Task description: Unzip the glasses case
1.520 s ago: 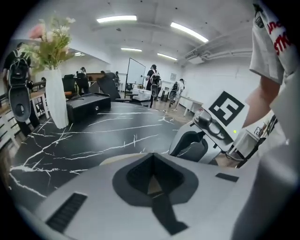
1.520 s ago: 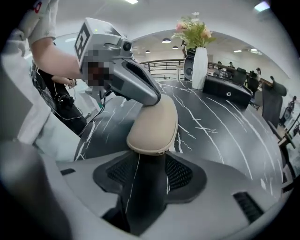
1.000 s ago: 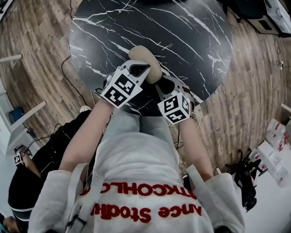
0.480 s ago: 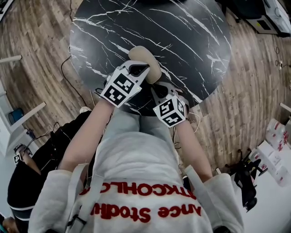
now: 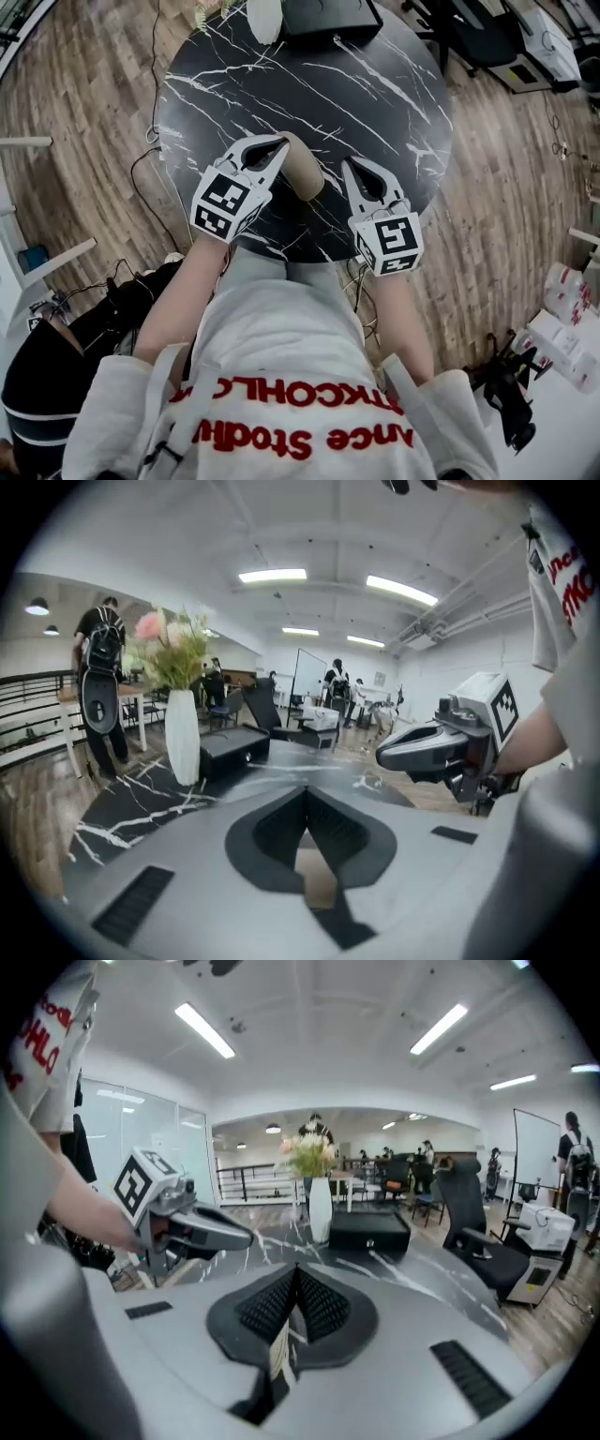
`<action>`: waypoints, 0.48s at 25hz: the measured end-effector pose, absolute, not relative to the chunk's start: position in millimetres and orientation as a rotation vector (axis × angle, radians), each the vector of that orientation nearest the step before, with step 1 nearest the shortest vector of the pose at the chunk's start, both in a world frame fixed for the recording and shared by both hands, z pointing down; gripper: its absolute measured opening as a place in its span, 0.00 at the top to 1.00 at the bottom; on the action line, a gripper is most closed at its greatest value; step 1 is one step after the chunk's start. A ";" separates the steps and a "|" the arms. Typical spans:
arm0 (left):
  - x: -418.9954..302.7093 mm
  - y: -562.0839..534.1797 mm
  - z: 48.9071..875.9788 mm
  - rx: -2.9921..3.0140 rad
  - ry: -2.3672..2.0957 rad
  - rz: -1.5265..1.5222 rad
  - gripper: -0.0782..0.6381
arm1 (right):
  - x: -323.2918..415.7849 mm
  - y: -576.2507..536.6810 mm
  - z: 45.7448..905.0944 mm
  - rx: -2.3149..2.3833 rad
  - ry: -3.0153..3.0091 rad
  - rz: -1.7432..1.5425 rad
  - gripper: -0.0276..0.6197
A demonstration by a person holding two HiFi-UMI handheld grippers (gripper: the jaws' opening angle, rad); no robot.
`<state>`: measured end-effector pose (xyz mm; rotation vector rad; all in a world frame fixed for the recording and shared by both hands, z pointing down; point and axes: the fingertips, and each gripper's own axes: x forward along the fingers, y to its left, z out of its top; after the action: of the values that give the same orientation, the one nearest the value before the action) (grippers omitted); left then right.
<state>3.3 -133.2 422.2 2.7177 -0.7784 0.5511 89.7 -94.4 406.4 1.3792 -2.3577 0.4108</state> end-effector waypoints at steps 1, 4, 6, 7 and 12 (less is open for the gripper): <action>0.0 -140.6 401.2 2.736 -0.816 0.493 0.88 | 91.5 -101.7 382.6 1.423 -2.392 0.375 0.93; -9.7 -162.6 336.9 2.807 -0.938 0.349 0.88 | 95.6 -121.0 316.1 1.544 -2.492 0.276 0.93; -15.7 -170.6 299.2 2.832 -1.005 0.275 0.88 | 99.0 -126.9 278.6 1.617 -2.539 0.231 0.93; -18.3 -174.2 282.2 2.837 -1.031 0.243 0.88 | 101.0 -129.1 261.4 1.650 -2.560 0.209 0.93; -29.2 -182.7 212.9 2.852 -1.121 0.104 0.88 | 103.7 -132.9 194.5 1.736 -2.632 0.134 0.93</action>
<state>-29.2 -182.7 212.9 2.8524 -1.1212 0.1037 103.7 -132.9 194.5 1.7356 -2.6322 0.1340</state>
